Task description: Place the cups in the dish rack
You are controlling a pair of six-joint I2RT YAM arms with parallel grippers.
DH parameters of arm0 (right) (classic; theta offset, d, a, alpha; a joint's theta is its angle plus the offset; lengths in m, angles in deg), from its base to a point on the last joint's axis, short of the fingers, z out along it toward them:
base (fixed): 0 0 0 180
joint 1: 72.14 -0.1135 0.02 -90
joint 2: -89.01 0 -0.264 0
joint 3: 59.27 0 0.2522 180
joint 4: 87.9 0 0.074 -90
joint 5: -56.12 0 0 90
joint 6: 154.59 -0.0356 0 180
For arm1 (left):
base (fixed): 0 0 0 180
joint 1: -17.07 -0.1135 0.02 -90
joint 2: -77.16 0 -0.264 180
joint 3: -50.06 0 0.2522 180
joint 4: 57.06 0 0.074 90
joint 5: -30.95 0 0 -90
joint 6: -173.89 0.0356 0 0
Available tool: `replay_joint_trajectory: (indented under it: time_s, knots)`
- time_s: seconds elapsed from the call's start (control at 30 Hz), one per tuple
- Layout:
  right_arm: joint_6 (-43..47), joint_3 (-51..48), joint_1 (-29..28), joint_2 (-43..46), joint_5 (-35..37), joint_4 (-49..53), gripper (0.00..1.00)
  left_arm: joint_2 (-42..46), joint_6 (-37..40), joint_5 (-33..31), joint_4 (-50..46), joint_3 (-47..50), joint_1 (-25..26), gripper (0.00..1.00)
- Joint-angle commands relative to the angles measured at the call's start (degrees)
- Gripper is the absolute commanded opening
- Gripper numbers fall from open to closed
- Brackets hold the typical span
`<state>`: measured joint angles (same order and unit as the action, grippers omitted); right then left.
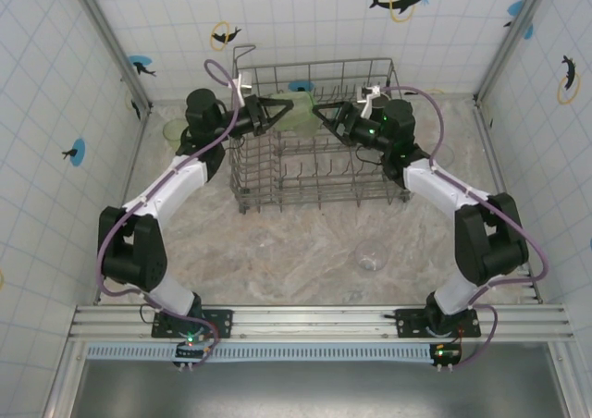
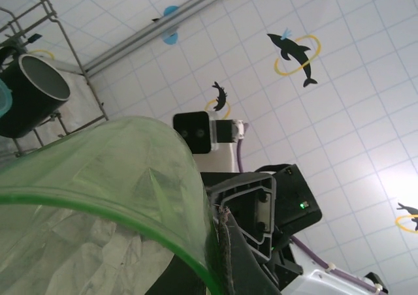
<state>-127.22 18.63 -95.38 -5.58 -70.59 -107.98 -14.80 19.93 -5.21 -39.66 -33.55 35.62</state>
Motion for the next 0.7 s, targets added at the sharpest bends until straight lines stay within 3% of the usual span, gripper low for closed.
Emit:
replay_joint_trajectory:
  time_s: [0.0,0.3,0.67]
  knots:
    - [-6.96,-0.83,-0.3,-1.97,-1.45,-8.45,1.0,-0.93,-1.78,1.67,6.63,-1.13,1.09,0.0]
    - [-13.73,0.48,-1.87,-5.37,0.52,-15.64,0.99,-2.82,-2.73,1.98,9.4,-0.73,2.61,0.0]
    - [-17.81,2.92,-3.33,-9.11,2.96,-19.86,0.84,-3.31,-3.2,3.26,11.15,0.49,4.3,0.0]
